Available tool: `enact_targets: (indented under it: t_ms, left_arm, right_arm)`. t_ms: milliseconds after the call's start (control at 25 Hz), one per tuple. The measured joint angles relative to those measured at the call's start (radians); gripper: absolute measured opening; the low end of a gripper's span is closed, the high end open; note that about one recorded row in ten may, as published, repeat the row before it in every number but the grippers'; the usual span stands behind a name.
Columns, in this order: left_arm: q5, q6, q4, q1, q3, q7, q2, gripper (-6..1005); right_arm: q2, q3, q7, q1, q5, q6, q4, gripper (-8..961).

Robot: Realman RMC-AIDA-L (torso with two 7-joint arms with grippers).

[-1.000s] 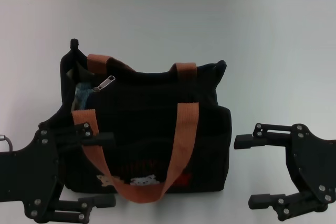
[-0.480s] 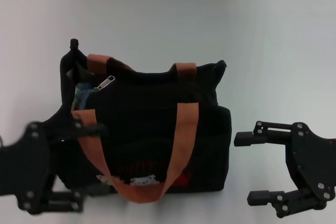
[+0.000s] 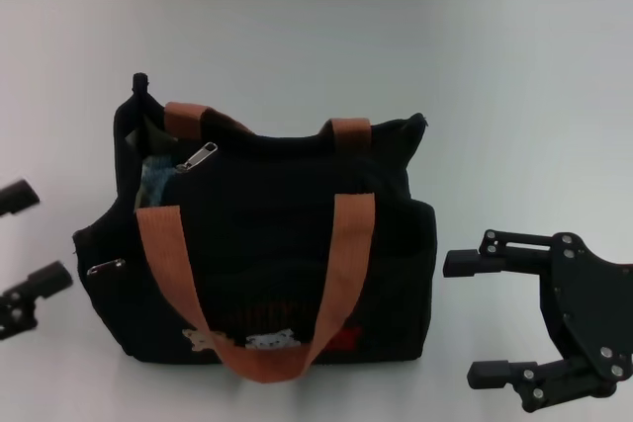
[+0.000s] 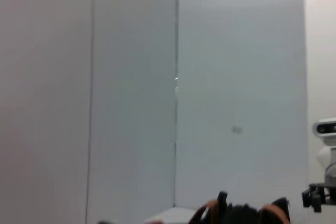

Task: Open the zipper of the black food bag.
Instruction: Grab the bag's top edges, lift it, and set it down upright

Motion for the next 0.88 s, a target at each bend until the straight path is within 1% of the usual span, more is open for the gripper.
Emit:
enact_targets:
  t_ms: [160, 200, 240, 280, 320, 360, 400, 440, 520, 600, 760, 880]
  left_arm:
    - [0.046, -0.018, -0.046, -0.022, -0.004, 0.031, -0.004, 724]
    - [0.103, -0.025, -0.075, -0.059, -0.004, 0.052, -0.022, 721]
    - [0.118, -0.026, -0.080, -0.067, -0.004, 0.056, -0.027, 719]
    - [0.118, -0.026, -0.080, -0.067, -0.004, 0.056, -0.027, 716]
    - [0.162, -0.037, -0.095, -0.095, -0.006, 0.079, -0.049, 714]
    - [0.162, -0.037, -0.095, -0.095, -0.006, 0.079, -0.049, 711]
    - [0.180, -0.060, -0.100, -0.106, -0.017, 0.130, -0.073, 709]
    - [0.181, -0.070, -0.099, -0.105, -0.031, 0.167, -0.083, 706]
    - [0.182, -0.081, -0.104, -0.099, -0.055, 0.236, -0.096, 701]
    - [0.181, -0.079, -0.140, -0.096, -0.089, 0.317, -0.098, 696]
    - [0.180, -0.075, -0.178, -0.103, -0.128, 0.341, -0.096, 686]
    - [0.184, -0.076, -0.180, -0.107, -0.125, 0.342, -0.096, 602]
  right_arm:
    - [0.000, -0.001, 0.000, 0.007, 0.000, 0.000, 0.000, 835]
    - [0.000, 0.000, 0.000, 0.008, 0.000, 0.000, 0.000, 835]
    - [0.000, 0.000, 0.000, 0.009, 0.000, 0.000, 0.000, 835]
    - [0.000, -0.001, 0.000, 0.009, 0.000, 0.000, 0.000, 835]
    - [0.000, 0.000, 0.000, 0.009, 0.000, 0.000, 0.000, 835]
    - [0.000, -0.001, 0.000, 0.010, 0.000, 0.000, 0.000, 835]
    - [0.000, 0.000, 0.001, 0.010, 0.000, 0.000, 0.000, 835]
    - [0.000, -0.001, 0.001, 0.009, 0.000, 0.000, 0.000, 835]
    - [0.000, -0.001, 0.001, 0.007, 0.000, 0.000, 0.000, 835]
    - [0.000, 0.000, 0.001, 0.003, 0.000, 0.000, 0.000, 834]
    - [0.000, 0.001, 0.001, 0.002, 0.000, 0.001, 0.000, 834]
    - [0.000, 0.001, 0.001, 0.004, 0.000, 0.001, 0.000, 834]
